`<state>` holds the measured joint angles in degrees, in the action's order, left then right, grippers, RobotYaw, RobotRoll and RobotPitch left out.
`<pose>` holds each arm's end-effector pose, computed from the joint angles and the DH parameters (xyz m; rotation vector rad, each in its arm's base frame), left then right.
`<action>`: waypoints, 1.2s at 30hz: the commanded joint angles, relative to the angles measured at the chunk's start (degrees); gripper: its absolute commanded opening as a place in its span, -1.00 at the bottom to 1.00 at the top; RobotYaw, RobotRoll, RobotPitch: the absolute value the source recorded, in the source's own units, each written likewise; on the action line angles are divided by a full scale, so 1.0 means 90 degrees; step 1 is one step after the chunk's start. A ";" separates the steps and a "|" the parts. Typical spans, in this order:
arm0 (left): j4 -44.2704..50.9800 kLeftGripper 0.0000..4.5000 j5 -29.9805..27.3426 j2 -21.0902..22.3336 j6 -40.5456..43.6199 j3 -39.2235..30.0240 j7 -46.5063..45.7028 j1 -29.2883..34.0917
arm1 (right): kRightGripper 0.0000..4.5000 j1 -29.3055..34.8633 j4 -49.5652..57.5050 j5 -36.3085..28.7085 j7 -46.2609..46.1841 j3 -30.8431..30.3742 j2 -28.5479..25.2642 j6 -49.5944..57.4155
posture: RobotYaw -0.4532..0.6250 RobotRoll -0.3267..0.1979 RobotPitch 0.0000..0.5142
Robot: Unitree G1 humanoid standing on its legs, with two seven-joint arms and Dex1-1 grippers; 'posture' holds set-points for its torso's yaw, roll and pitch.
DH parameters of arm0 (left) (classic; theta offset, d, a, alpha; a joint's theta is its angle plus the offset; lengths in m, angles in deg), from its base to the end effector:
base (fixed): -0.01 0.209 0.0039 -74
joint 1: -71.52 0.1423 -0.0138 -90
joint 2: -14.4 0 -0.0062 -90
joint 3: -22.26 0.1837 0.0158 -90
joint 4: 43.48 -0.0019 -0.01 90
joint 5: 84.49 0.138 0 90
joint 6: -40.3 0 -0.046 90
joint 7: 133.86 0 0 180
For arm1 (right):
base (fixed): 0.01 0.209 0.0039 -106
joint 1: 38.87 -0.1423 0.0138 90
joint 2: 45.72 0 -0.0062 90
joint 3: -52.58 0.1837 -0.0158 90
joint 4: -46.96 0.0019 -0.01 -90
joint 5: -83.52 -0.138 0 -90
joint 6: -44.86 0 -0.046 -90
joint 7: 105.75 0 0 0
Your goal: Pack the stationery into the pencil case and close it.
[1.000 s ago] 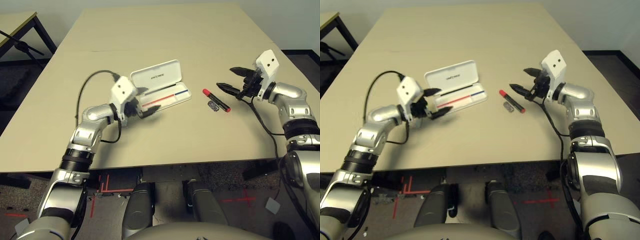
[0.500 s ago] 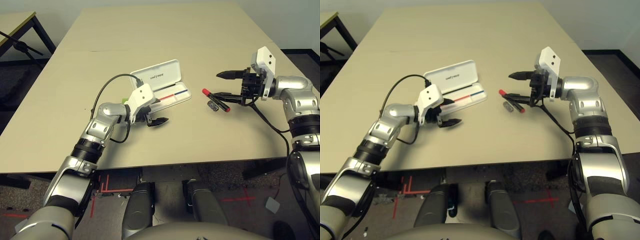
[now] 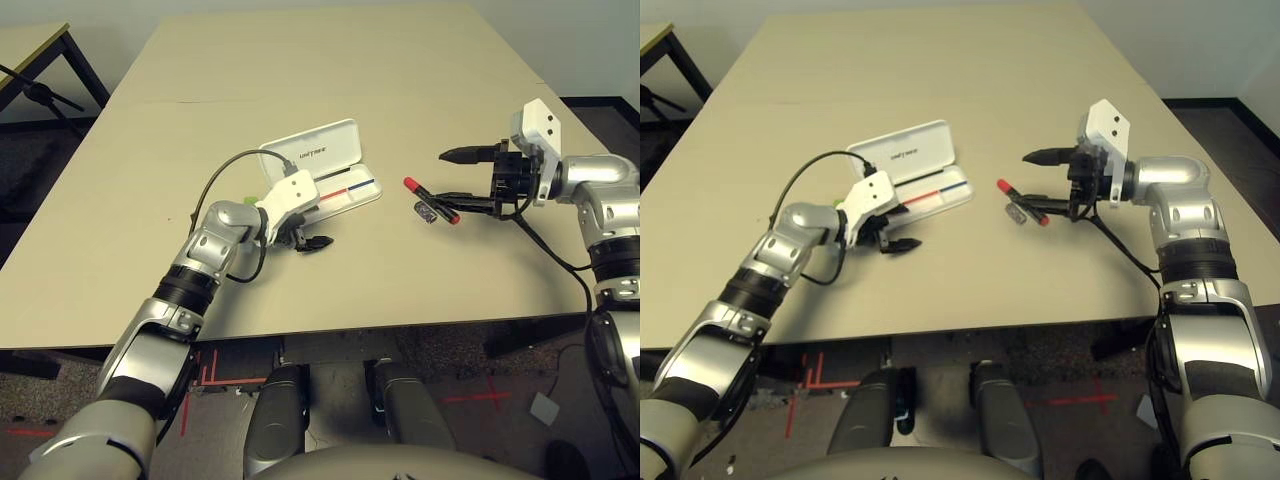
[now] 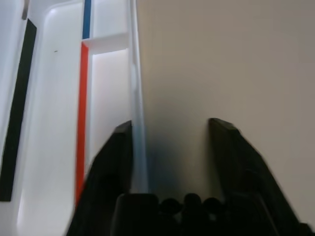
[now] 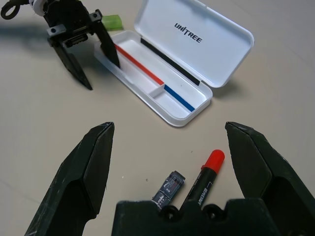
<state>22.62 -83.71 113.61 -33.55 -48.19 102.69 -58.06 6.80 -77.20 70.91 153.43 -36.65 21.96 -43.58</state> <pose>0.3191 0.1665 0.1276 0.5588 0.3674 -1.1038 0.3181 -0.2787 0.1951 -0.4255 0.0647 1.1521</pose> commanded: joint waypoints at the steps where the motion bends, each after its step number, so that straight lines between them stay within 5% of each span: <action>1: -0.0147 -0.31 0.0333 0.0090 0.0128 0.0220 0.0048 -0.0021 | 1.00 -0.0018 0.0033 -0.0040 0.0072 0.0006 -0.0106 -0.0007 | -0.21 0.25 -0.49; 5: 0.0008 -0.97 0.0300 0.0086 0.0328 0.0191 0.0213 -0.0032 | 1.00 -0.0019 -0.0011 -0.0031 0.0065 0.0010 -0.0129 -0.0044 | -0.21 0.25 -0.50; 24: 0.1784 -0.99 0.0059 0.0711 0.1031 0.0094 0.0955 0.0276 | 1.00 -0.0063 -0.0490 -0.0030 0.0253 0.0075 -0.0315 -0.0189 | -0.16 0.25 -0.47; 36: 0.2490 -0.99 -0.0176 0.0710 0.0176 0.0048 0.0907 0.0808 | 1.00 -0.0238 -0.0819 0.0018 0.0298 0.0010 -0.0384 -0.0395 | -0.15 0.25 -0.47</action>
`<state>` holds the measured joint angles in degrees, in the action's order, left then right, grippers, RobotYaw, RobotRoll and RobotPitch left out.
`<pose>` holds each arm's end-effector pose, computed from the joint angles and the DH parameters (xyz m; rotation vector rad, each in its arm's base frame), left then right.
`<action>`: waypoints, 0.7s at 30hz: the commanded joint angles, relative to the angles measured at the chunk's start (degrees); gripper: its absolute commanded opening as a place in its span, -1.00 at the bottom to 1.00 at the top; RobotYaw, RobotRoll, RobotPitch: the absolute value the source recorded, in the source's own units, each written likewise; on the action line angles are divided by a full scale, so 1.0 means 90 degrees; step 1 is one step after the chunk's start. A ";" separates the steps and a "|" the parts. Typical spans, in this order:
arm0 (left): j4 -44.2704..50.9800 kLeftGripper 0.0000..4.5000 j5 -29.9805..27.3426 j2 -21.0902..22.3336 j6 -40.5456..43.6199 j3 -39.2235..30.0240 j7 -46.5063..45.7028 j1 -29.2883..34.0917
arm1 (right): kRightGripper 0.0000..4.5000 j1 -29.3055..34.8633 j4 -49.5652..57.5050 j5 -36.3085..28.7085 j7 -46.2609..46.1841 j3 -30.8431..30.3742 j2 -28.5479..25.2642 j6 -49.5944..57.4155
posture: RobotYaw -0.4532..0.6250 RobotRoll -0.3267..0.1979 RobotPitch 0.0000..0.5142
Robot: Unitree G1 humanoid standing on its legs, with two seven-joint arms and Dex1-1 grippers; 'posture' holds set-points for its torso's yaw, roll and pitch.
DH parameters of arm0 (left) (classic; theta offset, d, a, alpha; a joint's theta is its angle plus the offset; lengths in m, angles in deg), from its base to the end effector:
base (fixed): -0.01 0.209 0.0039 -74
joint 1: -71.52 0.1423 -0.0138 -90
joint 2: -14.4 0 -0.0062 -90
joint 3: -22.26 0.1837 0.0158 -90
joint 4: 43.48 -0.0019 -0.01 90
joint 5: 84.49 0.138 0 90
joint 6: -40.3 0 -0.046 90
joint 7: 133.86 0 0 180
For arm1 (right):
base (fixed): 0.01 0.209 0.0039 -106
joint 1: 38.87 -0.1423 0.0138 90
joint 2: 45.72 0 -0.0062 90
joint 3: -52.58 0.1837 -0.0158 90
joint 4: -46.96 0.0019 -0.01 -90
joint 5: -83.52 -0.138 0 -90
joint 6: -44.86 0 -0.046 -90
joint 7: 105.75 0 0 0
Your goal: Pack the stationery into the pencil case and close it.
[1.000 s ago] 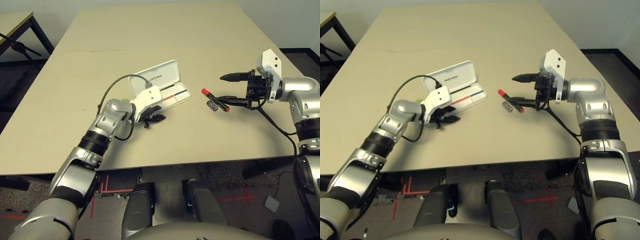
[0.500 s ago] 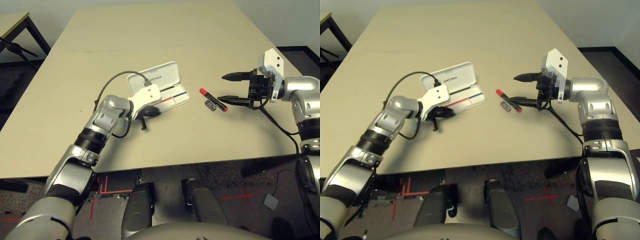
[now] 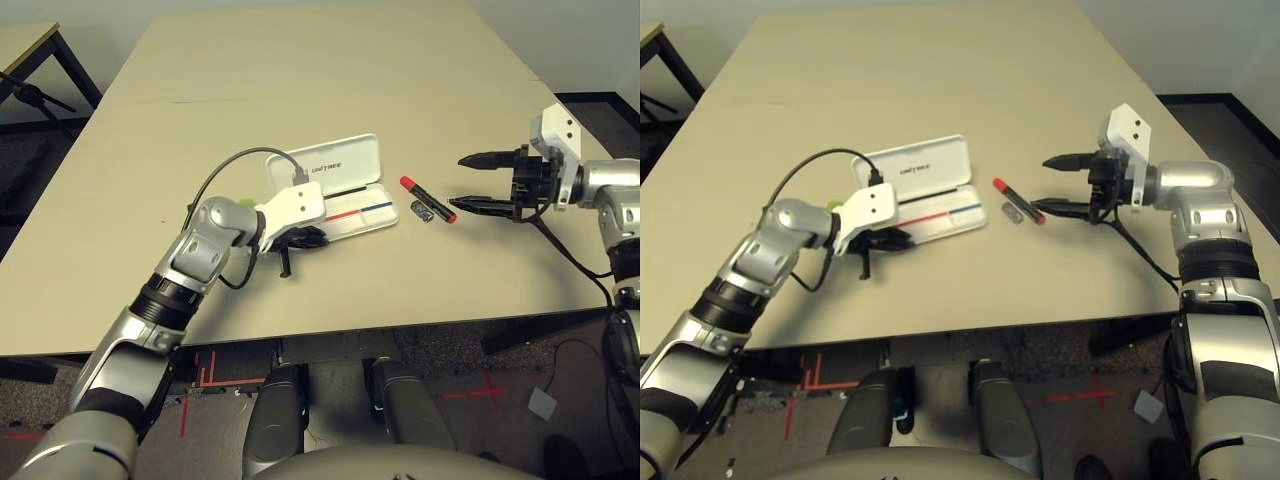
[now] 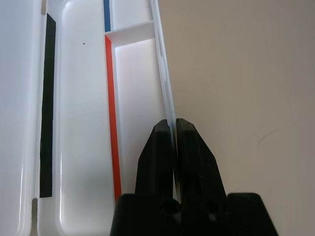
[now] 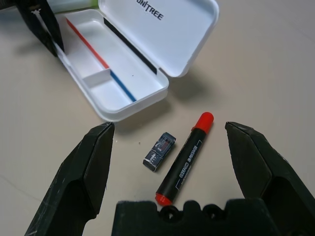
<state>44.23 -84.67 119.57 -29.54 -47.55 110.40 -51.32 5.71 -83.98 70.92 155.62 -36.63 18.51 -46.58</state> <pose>0.2883 0.1636 0.1514 0.6694 0.2873 -1.2845 0.3146 -0.3024 0.1948 -0.4279 0.1171 1.1146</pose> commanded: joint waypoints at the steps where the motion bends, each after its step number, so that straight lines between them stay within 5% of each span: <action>1: 0.0074 -0.99 -0.0069 0.0057 -0.0319 -0.0004 0.0072 0.0061 | 1.00 -0.0120 -0.0054 0.0010 0.0060 0.0006 0.0003 -0.0058 | -0.15 0.25 -0.48; 21: 0.0327 -0.99 -0.0153 0.0334 -0.0939 0.0159 0.0658 0.0518 | 1.00 -0.0007 -0.0096 -0.0010 -0.0001 0.0108 -0.0185 -0.0027 | -0.19 0.25 -0.49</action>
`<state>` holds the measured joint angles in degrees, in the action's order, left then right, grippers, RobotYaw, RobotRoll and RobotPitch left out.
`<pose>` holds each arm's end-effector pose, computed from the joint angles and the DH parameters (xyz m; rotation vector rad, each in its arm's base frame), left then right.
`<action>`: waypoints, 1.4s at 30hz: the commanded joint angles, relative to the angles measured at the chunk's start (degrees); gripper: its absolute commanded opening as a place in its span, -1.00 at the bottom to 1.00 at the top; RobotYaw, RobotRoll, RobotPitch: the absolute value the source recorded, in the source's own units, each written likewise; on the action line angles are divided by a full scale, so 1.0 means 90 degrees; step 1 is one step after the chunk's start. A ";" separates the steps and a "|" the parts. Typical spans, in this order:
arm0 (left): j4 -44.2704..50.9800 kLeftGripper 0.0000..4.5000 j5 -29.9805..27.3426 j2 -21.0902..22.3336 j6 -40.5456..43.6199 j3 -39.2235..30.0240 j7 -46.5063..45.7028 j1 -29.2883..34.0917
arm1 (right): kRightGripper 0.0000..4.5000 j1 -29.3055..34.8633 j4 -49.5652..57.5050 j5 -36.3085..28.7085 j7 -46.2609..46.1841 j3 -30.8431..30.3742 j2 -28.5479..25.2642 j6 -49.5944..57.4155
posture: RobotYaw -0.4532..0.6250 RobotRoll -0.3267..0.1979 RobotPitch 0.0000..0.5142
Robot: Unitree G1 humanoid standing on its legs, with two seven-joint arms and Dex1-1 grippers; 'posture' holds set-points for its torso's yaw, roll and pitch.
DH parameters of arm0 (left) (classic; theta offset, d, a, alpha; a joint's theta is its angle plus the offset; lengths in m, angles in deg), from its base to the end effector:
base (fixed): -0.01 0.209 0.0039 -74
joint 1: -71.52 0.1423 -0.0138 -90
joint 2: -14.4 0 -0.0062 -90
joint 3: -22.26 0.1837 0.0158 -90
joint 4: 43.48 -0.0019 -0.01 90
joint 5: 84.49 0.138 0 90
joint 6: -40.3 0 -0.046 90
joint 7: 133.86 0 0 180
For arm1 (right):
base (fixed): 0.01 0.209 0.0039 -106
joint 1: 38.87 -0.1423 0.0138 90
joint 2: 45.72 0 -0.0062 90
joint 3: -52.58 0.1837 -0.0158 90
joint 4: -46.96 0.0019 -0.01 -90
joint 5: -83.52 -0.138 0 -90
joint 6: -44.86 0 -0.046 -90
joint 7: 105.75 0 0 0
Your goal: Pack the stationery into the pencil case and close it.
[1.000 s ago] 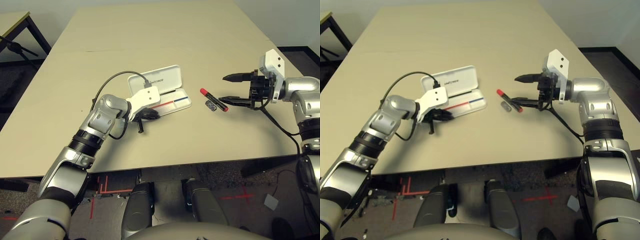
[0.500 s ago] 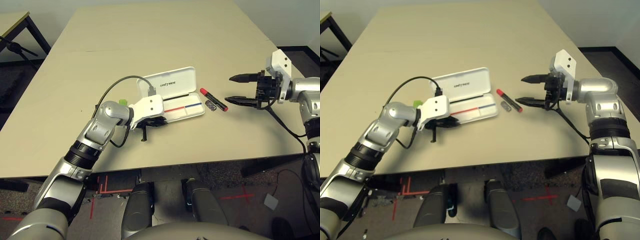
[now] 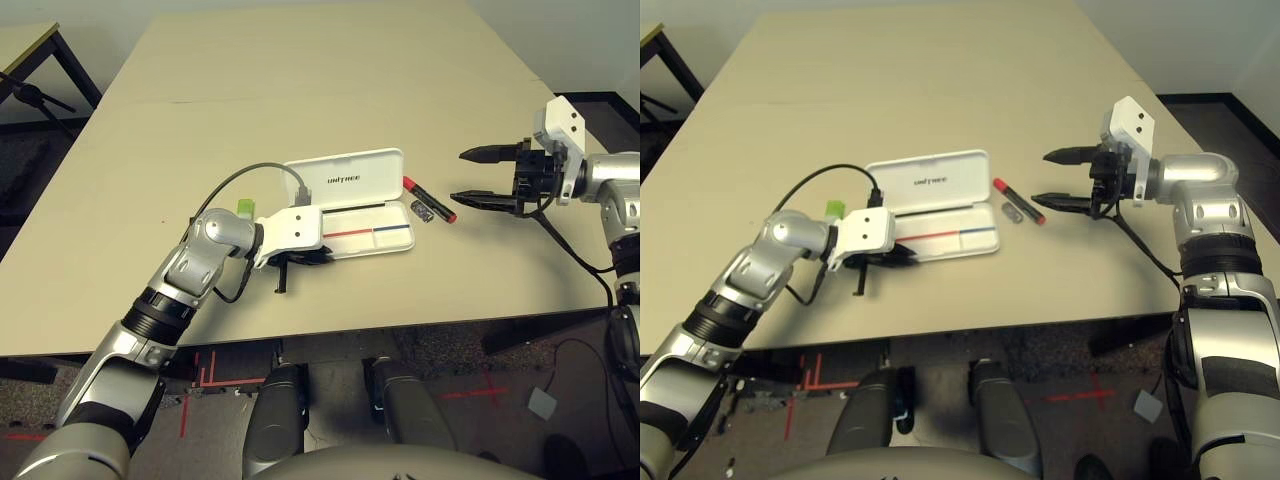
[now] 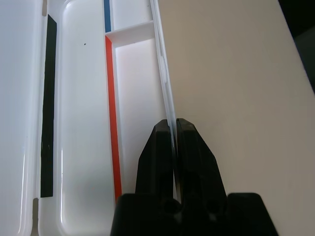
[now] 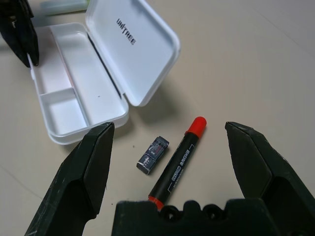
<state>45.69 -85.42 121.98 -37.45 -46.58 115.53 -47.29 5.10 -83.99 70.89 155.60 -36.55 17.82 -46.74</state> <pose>0.2773 0.1689 0.1413 0.7174 0.2616 -1.4265 0.3142 -0.3045 0.2003 -0.4432 0.1084 1.1056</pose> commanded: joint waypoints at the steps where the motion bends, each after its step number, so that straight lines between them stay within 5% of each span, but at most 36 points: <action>1: 0.0156 -0.99 -0.0059 0.0084 -0.0097 0.0050 0.0100 0.0079 | 1.00 0.0062 -0.0112 0.0000 -0.0005 0.0098 -0.0112 -0.0016 | -0.19 0.25 -0.48; 20: -0.0006 -0.99 0.0124 0.0106 -0.0439 0.0208 0.0041 0.0186 | 1.00 -0.0015 -0.0098 0.0630 -0.1838 -0.0127 0.0119 0.1294 | -0.19 0.25 -0.52; 32: 0.0073 0.99 -0.0075 0.0170 -0.0320 0.0046 0.0013 0.0186 | 1.00 -0.0313 -0.0498 0.0976 -0.2386 -0.0346 0.0659 0.1489 | -0.15 0.25 -0.53; 42: 0.0631 0.99 -0.0451 0.0446 0.0147 -0.0420 -0.0032 0.0293 | 1.00 -0.0756 -0.1495 0.1495 -0.2870 -0.0589 0.1061 0.1353 | -0.08 0.25 -0.49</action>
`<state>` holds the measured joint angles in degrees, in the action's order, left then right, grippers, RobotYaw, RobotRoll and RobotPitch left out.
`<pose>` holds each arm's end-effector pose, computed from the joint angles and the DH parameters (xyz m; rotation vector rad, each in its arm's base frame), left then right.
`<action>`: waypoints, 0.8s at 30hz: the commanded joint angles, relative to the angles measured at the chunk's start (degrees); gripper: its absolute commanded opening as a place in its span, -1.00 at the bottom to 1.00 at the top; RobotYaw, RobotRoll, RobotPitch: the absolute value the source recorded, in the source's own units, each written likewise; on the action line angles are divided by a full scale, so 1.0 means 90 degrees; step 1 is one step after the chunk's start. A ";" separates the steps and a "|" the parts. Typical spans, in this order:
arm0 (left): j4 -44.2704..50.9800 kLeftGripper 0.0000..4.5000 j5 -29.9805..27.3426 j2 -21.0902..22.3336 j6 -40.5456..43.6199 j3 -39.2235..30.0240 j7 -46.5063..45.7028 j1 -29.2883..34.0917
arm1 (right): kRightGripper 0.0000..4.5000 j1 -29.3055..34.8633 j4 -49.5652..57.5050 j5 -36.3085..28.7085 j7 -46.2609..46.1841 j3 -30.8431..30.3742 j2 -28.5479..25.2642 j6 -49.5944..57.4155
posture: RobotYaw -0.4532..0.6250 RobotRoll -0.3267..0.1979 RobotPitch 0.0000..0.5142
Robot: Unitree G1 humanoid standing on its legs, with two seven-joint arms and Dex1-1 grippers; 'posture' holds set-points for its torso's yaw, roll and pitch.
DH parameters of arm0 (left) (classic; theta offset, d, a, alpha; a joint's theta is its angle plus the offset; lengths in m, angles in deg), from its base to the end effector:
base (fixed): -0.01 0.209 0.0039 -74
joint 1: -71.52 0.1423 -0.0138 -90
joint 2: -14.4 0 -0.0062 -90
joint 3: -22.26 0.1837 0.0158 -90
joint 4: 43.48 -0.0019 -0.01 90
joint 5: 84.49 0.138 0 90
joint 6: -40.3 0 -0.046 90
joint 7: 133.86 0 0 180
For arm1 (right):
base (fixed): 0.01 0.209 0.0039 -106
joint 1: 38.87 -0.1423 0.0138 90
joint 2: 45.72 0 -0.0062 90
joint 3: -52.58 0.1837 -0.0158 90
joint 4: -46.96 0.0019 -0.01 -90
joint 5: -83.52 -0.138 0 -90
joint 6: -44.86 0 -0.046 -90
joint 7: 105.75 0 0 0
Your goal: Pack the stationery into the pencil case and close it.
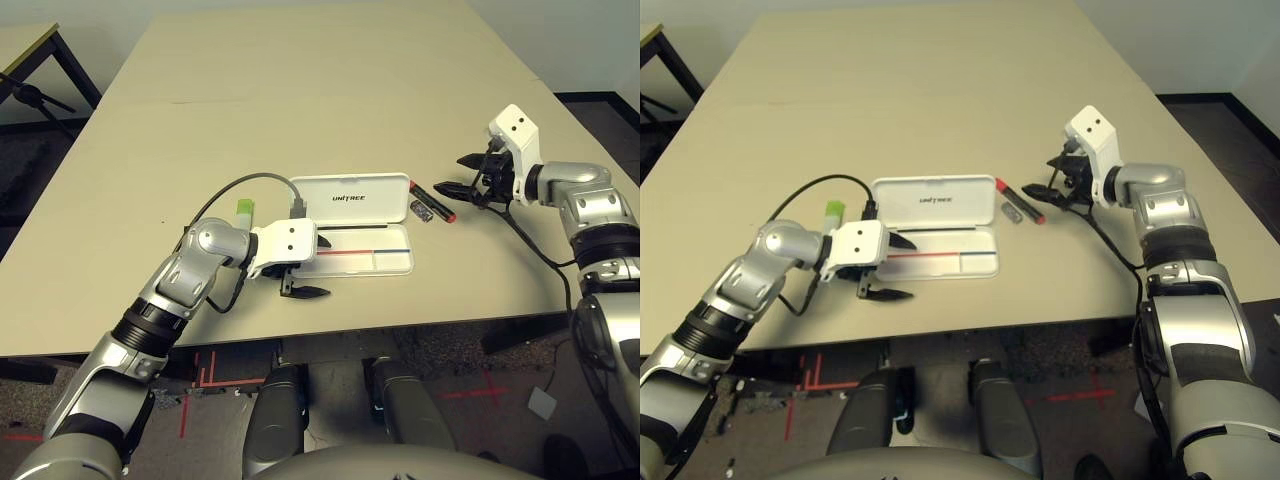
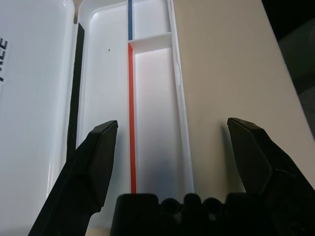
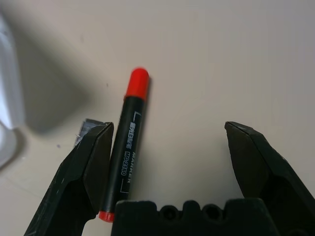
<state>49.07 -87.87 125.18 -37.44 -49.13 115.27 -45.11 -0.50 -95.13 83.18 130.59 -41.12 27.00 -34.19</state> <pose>0.2702 0.1827 0.1486 0.7141 0.2374 -1.3979 0.3393 -0.2677 0.1601 -0.3543 0.3929 0.7134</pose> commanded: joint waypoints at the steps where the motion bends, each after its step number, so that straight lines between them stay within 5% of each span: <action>1: 0.0310 0.99 -0.0229 0.0105 0.0224 -0.0191 -0.0007 0.0059 | 1.00 -0.0164 -0.0334 0.0162 -0.0125 -0.0091 0.0079 -0.0052 | -0.07 0.25 -0.49; 21: 0.0869 0.99 -0.0597 0.0268 0.0606 -0.0520 -0.0111 0.0278 | 1.00 -0.0329 -0.0913 0.0599 -0.0010 -0.0412 0.0378 0.0329 | 0.00 0.25 -0.40; 24: 0.0953 1.00 -0.0660 0.0309 0.0648 -0.0548 -0.0103 0.0370 | 0.71 -0.0320 -0.0899 0.0650 -0.0006 -0.0436 0.0371 0.0314 | 0.00 0.25 -0.38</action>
<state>56.36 -92.58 127.28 -32.09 -53.71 114.27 -42.53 -3.65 -102.29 88.07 130.07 -43.69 30.08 -31.81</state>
